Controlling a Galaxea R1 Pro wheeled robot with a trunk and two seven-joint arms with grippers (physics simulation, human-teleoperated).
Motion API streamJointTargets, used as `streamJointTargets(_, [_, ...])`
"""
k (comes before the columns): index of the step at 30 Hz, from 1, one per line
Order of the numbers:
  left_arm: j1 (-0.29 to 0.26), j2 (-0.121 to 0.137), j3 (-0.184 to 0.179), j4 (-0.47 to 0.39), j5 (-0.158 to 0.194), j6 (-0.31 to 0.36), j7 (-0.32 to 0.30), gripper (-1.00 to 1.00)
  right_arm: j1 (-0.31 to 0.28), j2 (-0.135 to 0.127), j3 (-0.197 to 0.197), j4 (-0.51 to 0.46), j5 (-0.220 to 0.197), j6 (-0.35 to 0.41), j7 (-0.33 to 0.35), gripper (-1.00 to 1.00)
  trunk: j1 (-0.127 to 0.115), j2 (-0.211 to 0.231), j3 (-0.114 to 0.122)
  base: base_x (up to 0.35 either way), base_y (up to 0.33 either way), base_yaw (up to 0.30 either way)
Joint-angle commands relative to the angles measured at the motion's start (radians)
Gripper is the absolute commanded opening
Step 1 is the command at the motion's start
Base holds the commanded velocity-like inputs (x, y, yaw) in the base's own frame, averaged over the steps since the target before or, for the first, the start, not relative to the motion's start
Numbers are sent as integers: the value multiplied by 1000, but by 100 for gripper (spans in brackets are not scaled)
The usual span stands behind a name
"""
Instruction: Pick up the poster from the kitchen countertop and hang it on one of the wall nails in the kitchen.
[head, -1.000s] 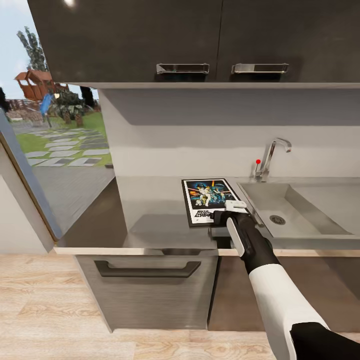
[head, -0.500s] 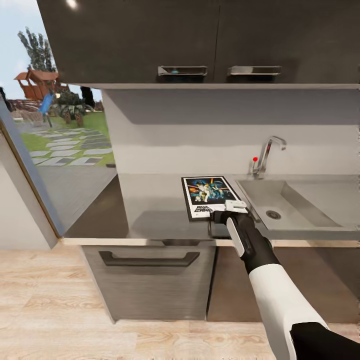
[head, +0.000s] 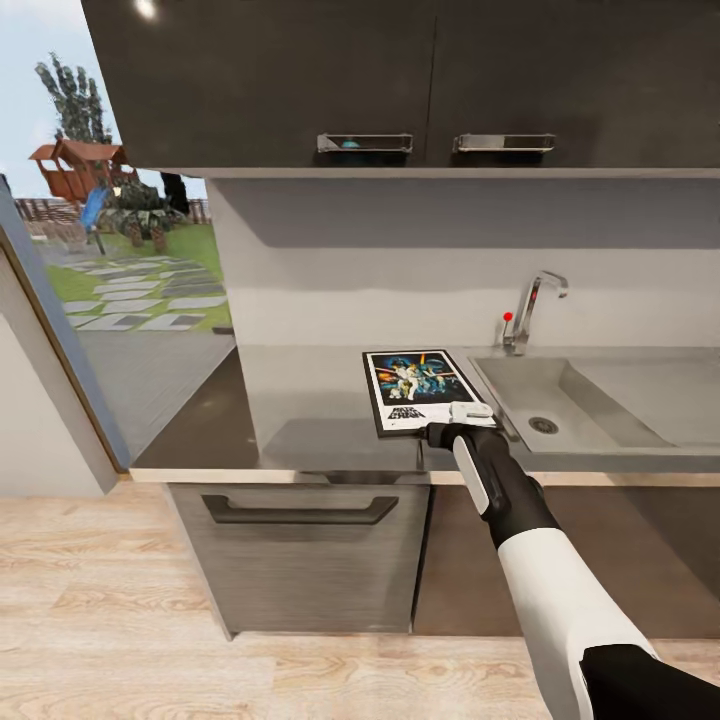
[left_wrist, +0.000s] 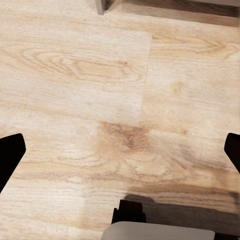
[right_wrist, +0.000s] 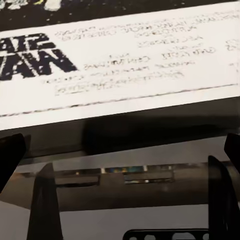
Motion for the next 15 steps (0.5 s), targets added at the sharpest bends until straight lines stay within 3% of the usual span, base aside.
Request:
streamJointTargets(1, [0, 0, 1, -1, 1, -2, -1, 100, -1, 0, 2, -5, -8, 4, -7, 100, 0, 0, -1, -2, 0, 0])
streamJointTargets(10, [0, 0, 1, -1, 1, -2, -2, 100, -1, 0, 0, -56, -11, 12, -8, 100, 0, 0, -1, 0, 0, 0])
streamJointTargets(15, [0, 0, 1, -1, 0, -2, -1, 100, -2, 1, -1, -121, -12, 71, -8, 100, 0, 0, -1, 0, 0, 0])
